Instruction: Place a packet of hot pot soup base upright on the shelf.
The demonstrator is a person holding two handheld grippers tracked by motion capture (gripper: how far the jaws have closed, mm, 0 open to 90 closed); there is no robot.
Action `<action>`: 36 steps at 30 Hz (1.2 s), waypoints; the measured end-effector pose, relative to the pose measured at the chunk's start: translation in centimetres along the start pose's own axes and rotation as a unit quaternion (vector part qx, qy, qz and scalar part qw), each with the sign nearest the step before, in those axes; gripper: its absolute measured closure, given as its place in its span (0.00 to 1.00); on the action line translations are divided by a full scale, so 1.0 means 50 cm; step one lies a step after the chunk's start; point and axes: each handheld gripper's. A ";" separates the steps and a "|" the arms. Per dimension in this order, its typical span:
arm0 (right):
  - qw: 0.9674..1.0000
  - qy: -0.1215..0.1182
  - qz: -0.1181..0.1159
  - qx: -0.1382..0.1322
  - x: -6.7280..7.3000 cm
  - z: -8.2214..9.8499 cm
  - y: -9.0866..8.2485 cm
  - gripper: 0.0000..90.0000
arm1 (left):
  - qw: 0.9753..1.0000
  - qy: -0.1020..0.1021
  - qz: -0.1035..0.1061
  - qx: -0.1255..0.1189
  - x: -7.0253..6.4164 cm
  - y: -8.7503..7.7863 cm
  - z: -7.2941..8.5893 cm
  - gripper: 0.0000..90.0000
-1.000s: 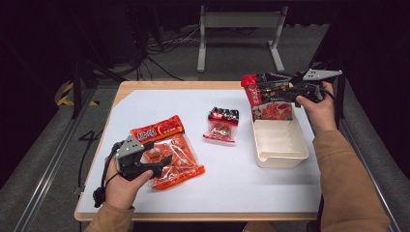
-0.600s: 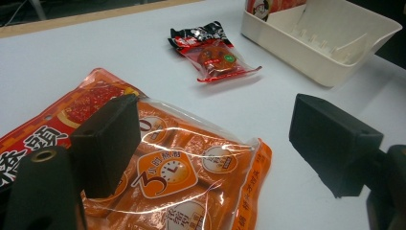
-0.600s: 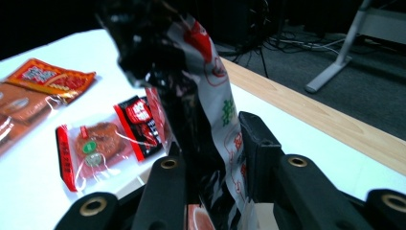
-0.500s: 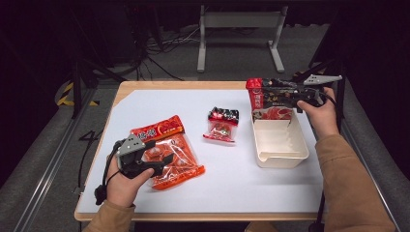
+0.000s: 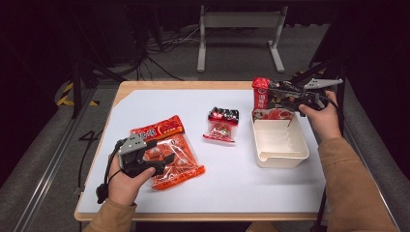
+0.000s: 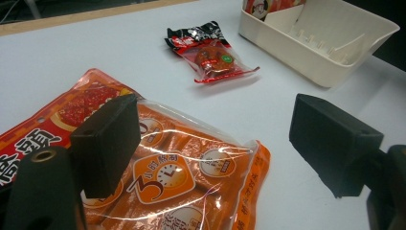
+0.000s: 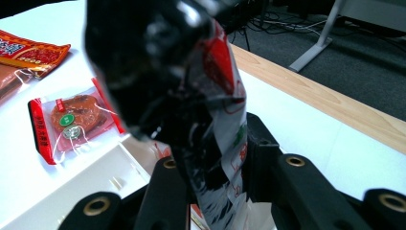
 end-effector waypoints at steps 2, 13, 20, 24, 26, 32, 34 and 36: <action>1.000 0.003 0.002 -0.004 -0.001 0.008 0.000 0.84 | 1.000 0.000 0.002 -0.001 0.001 0.002 -0.002 0.21; 1.000 0.010 0.008 -0.012 -0.001 0.017 0.001 0.84 | 1.000 -0.005 0.009 -0.002 0.002 0.004 -0.005 0.21; 0.999 0.009 0.036 -0.004 0.005 0.015 -0.001 0.61 | 1.000 -0.004 0.007 -0.002 0.008 0.004 -0.006 0.21; 0.999 0.013 0.044 -0.016 0.011 0.017 -0.008 0.47 | 1.000 -0.005 0.005 -0.003 0.011 0.003 -0.006 0.21; 0.998 0.014 0.052 -0.020 0.014 0.017 -0.016 0.41 | 1.000 -0.007 0.004 -0.003 0.014 0.002 -0.006 0.21; 0.997 0.034 0.049 -0.053 0.024 0.019 -0.061 0.35 | 1.000 -0.008 0.001 -0.004 0.024 -0.003 -0.010 0.21; 0.997 0.032 0.048 -0.050 0.032 0.021 -0.073 0.35 | 1.000 -0.005 -0.007 -0.004 0.028 -0.004 -0.011 0.21; 0.997 0.026 0.053 -0.048 0.043 0.024 -0.084 0.34 | 1.000 -0.006 -0.008 -0.004 0.035 -0.008 -0.013 0.21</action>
Point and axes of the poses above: each handheld gripper's, and its own axes: y roughly forward along the jaws, z roughly out of its underside, x roughly to its left, and after that the axes turned 4 degrees about x, right-handed
